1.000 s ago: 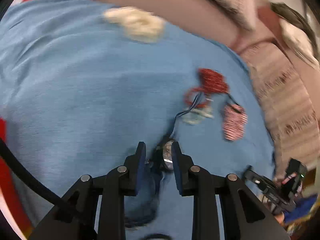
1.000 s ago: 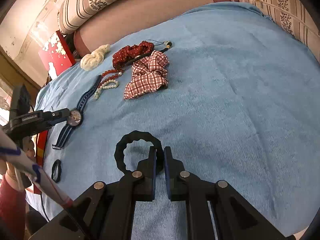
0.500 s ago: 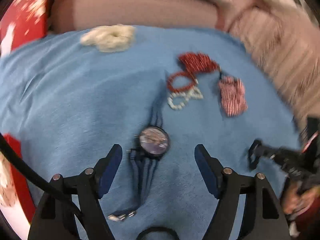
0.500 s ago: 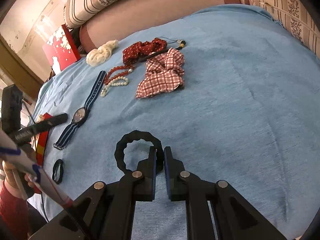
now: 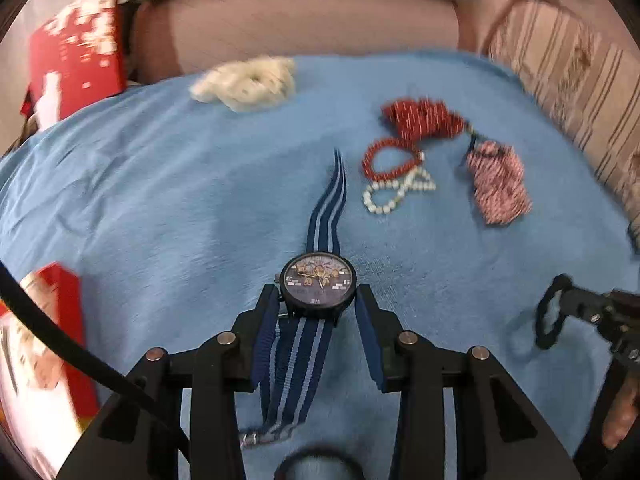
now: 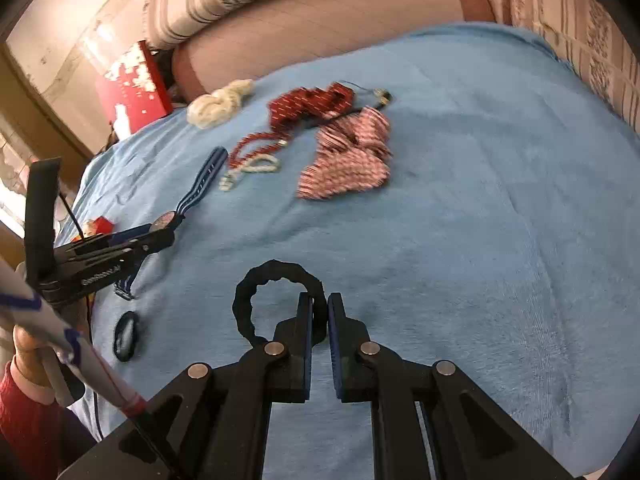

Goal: Organize jewelry
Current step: 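Carry the watch and hair tie into the tray and open both grippers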

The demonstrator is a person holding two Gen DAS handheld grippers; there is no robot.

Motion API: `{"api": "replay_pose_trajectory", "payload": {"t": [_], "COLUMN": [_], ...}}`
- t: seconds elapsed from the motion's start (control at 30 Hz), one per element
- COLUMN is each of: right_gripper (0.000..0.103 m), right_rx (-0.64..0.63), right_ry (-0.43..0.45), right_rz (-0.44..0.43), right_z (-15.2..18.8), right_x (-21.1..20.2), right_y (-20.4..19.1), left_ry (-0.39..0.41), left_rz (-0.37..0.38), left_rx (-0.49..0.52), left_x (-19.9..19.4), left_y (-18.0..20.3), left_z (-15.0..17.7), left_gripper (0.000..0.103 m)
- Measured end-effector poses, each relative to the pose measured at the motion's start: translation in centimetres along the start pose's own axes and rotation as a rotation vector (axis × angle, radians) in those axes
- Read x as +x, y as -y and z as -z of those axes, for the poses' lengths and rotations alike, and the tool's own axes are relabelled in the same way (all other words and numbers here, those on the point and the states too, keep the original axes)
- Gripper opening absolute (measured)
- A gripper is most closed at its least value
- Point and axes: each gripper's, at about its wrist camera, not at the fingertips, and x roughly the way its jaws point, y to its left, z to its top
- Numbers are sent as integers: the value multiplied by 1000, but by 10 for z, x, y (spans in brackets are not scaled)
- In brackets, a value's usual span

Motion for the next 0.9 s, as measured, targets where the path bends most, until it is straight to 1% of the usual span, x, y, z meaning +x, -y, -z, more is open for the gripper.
{"api": "replay_pose_trajectory", "payload": {"t": [0.1, 0.23, 0.33, 0.4, 0.43, 0.5, 0.6, 0.63, 0.7, 0.73, 0.8, 0.83, 0.9], "right_gripper": [8, 8, 8, 8, 8, 8, 8, 8, 8, 8, 8, 8, 8], "right_rx": [-46, -120, -183, -234, -254, -310, -388, -409, -461, -476, -501, -509, -533], "right_ry": [15, 23, 21, 13, 8, -8, -31, -36, -53, -65, -100, -113, -143], "right_rz": [-11, -42, -82, -118, -133, -175, -228, -239, -260, -268, -279, -278, -260], "right_z": [-4, -9, -13, -15, -16, -16, -14, -12, -10, -7, -2, -1, 7], "right_x": [-7, -11, -10, -8, -6, 0, 12, 16, 30, 36, 56, 64, 84], "right_y": [-20, -58, -96, -129, -141, -178, -230, -243, -280, -292, -318, -325, -341], "left_ry": [75, 184, 255, 295, 311, 316, 312, 308, 301, 291, 266, 236, 197], "left_rz": [-21, -64, -128, -194, -239, -270, -265, -274, -307, -300, -256, -230, -203], "left_rx": [-47, -130, -187, -217, -238, -282, -383, -408, -429, -441, -470, -494, -527], "left_x": [-37, -90, -122, -139, -147, -155, -161, -162, -163, -160, -150, -141, -130], "left_y": [-14, -45, -74, -95, -109, -132, -173, -186, -200, -208, -220, -229, -240], "left_z": [7, 24, 39, 49, 57, 71, 92, 99, 110, 115, 124, 128, 134], "left_gripper": [38, 38, 38, 38, 38, 38, 38, 38, 38, 38, 38, 38, 38]}}
